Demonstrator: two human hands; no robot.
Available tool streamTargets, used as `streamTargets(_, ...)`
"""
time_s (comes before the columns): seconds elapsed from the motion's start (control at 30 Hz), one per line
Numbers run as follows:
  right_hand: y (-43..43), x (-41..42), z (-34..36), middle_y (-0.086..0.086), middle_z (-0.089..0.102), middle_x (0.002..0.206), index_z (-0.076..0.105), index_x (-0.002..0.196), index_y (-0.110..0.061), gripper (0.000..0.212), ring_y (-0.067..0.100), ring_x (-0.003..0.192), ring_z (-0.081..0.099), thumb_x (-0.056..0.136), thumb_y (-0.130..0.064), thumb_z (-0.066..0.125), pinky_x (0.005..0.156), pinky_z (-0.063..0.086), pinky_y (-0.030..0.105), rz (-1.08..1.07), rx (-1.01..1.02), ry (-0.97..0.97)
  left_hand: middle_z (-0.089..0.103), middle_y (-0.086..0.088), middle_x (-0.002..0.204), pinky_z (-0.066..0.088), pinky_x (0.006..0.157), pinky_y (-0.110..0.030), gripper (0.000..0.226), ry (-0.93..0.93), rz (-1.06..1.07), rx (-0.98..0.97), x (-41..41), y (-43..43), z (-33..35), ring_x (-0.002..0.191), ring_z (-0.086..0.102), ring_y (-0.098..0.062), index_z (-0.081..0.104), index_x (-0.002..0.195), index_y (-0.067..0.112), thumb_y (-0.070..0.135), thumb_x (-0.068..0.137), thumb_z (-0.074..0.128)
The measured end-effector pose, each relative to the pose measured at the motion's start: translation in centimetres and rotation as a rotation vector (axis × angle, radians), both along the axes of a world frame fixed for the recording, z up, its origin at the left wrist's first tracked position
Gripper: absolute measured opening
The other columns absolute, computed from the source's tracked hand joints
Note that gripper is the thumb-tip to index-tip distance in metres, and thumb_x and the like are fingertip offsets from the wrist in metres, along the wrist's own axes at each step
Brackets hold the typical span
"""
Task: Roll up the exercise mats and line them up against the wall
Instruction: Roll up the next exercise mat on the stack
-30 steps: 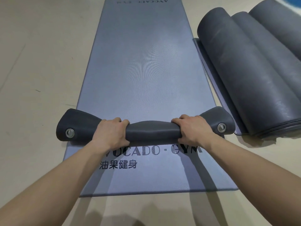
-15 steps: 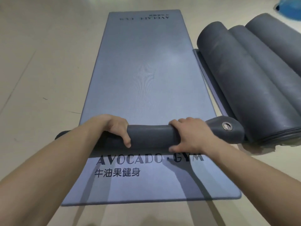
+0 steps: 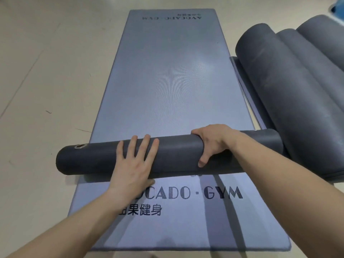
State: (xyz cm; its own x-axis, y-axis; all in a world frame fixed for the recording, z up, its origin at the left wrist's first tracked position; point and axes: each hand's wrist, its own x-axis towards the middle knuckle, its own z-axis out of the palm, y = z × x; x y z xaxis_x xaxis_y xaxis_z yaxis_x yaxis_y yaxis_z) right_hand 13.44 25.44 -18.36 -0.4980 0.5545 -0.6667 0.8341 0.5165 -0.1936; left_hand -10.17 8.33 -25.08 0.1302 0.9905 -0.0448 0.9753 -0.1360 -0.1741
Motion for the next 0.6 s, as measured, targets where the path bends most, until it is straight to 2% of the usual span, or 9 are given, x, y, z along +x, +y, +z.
streamTargets(0.07, 0.4, 0.3, -0.3, -0.007, 0.057, 0.121, 0.046, 0.131, -0.038, 0.091, 0.025, 0.117, 0.055, 0.056, -0.067, 0.089, 0.098, 0.046, 0.044, 0.001, 0.075, 0.021, 0.041, -0.017, 0.156, 0.03, 0.109, -0.066, 0.134, -0.011, -0.006, 0.018, -0.3, 2.2, 0.0, 0.138, 0.041, -0.046, 0.028, 0.158, 0.012, 0.049, 0.049, 0.095)
streamTargets(0.1, 0.1, 0.7, -0.5, -0.003, 0.05, 0.132, 0.037, 0.144, -0.038, 0.107, 0.026, 0.126, 0.048, 0.055, -0.073, 0.085, 0.105, 0.041, 0.047, 0.03, 0.181, 0.026, 0.044, -0.014, 0.153, 0.032, 0.108, -0.064, 0.132, -0.012, -0.008, 0.004, -0.6, 3.3, 0.3, 0.135, 0.044, -0.043, 0.03, 0.157, 0.014, 0.048, 0.047, 0.094)
streamTargets(0.17, -1.8, 1.5, -1.5, 0.005, 0.036, 0.148, 0.015, 0.158, -0.035, 0.135, 0.032, 0.137, 0.036, 0.049, -0.084, 0.077, 0.115, 0.028, 0.055, 0.081, 0.423, 0.021, 0.044, -0.008, 0.154, 0.033, 0.111, -0.058, 0.13, -0.014, -0.025, -0.077, -1.2, 5.2, 1.1, 0.135, 0.046, -0.036, 0.025, 0.157, 0.021, 0.059, 0.05, 0.088)
streamTargets(0.23, -4.4, 2.1, -3.2, 0.01, 0.029, 0.155, 0.006, 0.16, -0.026, 0.147, 0.037, 0.142, 0.032, 0.045, -0.083, 0.08, 0.116, 0.023, 0.063, 0.104, 0.585, -0.017, 0.037, -0.001, 0.159, 0.031, 0.116, -0.052, 0.127, -0.024, -0.056, -0.176, -1.8, 7.0, 1.7, 0.139, 0.043, -0.028, 0.015, 0.159, 0.027, 0.066, 0.057, 0.078)
streamTargets(0.3, -5.4, 2.0, -4.8, 0.012, 0.033, 0.155, 0.008, 0.159, -0.021, 0.135, 0.038, 0.141, 0.034, 0.057, -0.066, 0.085, 0.113, 0.026, 0.065, 0.093, 0.638, -0.016, 0.034, 0.004, 0.161, 0.031, 0.117, -0.048, 0.127, -0.039, -0.07, -0.295, -2.0, 8.3, 2.3, 0.14, 0.042, -0.025, 0.01, 0.161, 0.029, 0.067, 0.059, 0.075)
streamTargets(0.37, -4.2, 1.8, -5.2, 0.008, 0.04, 0.151, 0.013, 0.157, -0.024, 0.12, 0.035, 0.135, 0.041, 0.064, -0.058, 0.081, 0.111, 0.03, 0.063, 0.091, 0.601, -0.003, 0.039, 0.005, 0.157, 0.037, 0.114, -0.046, 0.128, -0.04, -0.07, -0.369, -2.1, 9.2, 2.2, 0.135, 0.048, -0.024, 0.011, 0.161, 0.03, 0.069, 0.058, 0.075)
streamTargets(0.5, -1.0, 0.5, -2.4, 0.0, 0.055, 0.134, 0.026, 0.15, -0.034, 0.11, 0.029, 0.116, 0.058, 0.06, -0.056, 0.085, 0.1, 0.045, 0.051, 0.081, 0.327, 0.003, 0.06, 0.008, 0.126, 0.051, 0.092, -0.038, 0.108, -0.155, 0.004, -0.511, -2.5, 11.1, 3.4, 0.104, 0.06, -0.02, 0.033, 0.15, 0.035, 0.063, 0.056, 0.078)
streamTargets(0.6, -1.6, 0.1, -0.1, -0.002, 0.063, 0.124, 0.036, 0.146, -0.037, 0.1, 0.027, 0.106, 0.062, 0.061, -0.047, 0.089, 0.09, 0.052, 0.041, 0.063, 0.118, -0.004, 0.065, 0.012, 0.11, 0.052, 0.089, -0.035, 0.089, -0.271, 0.038, -0.724, -2.8, 10.6, 4.9, 0.099, 0.062, -0.018, 0.047, 0.134, 0.043, 0.056, 0.054, 0.086)
